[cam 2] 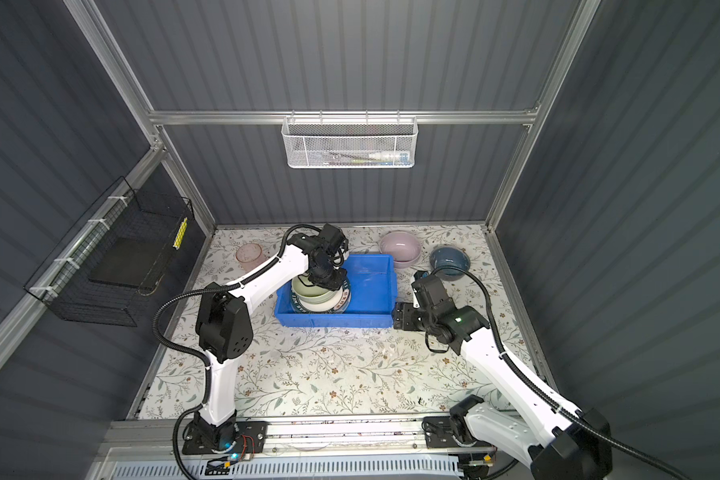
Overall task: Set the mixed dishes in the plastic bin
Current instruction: 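Lower the pale green bowl onto the plates in the bin, then release the bowl and draw the left gripper back while right reaches toward the lavender bowl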
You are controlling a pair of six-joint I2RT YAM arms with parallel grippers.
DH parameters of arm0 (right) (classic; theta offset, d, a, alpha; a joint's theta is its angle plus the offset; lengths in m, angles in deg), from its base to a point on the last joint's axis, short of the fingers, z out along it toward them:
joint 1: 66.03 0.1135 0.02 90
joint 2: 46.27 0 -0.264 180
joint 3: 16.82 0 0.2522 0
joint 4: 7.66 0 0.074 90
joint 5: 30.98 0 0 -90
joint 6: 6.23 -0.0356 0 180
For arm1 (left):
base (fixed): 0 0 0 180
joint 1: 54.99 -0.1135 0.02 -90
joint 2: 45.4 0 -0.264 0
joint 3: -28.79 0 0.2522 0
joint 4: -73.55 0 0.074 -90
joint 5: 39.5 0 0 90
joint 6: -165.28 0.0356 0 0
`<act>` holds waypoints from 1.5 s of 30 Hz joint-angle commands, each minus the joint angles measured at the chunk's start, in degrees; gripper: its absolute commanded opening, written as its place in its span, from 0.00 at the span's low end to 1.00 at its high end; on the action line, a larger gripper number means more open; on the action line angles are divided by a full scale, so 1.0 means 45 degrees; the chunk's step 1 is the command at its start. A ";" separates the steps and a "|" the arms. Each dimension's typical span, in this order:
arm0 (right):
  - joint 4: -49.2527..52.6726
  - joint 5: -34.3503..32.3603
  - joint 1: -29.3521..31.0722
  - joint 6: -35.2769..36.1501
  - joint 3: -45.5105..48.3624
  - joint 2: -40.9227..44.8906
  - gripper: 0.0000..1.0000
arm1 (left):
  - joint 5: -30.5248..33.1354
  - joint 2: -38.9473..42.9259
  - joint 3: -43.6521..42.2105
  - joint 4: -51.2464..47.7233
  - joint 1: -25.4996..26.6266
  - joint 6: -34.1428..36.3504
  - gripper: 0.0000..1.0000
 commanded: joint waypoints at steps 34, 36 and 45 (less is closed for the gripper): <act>0.0007 0.0779 -0.2539 -0.0625 -0.2629 -0.1820 0.79 | 0.2704 0.8653 -0.5923 0.1803 -0.0045 -0.1574 0.99; -0.0117 0.1004 -0.2715 -0.0574 -0.2868 -0.2109 0.79 | 0.3085 0.9394 -0.6755 0.1804 -0.0086 -0.1838 1.00; -0.0288 0.1072 -0.3312 -0.0766 -0.4347 -0.4018 0.78 | 0.3684 1.2086 -0.9370 0.1956 -0.0203 -0.2951 1.00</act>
